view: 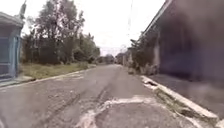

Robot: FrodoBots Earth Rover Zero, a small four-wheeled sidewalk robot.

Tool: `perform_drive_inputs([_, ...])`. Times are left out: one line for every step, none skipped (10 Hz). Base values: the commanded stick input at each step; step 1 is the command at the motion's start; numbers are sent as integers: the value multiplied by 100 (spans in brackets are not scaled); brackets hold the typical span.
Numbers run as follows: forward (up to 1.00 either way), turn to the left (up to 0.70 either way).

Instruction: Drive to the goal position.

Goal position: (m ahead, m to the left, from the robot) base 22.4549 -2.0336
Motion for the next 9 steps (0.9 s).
perform_drive_inputs([70, 0])
perform_drive_inputs([70, 0])
perform_drive_inputs([70, 0])
perform_drive_inputs([70, 0])
perform_drive_inputs([70, 0])
perform_drive_inputs([70, 0])
perform_drive_inputs([70, 0])
perform_drive_inputs([70, 0])
perform_drive_inputs([70, 0])
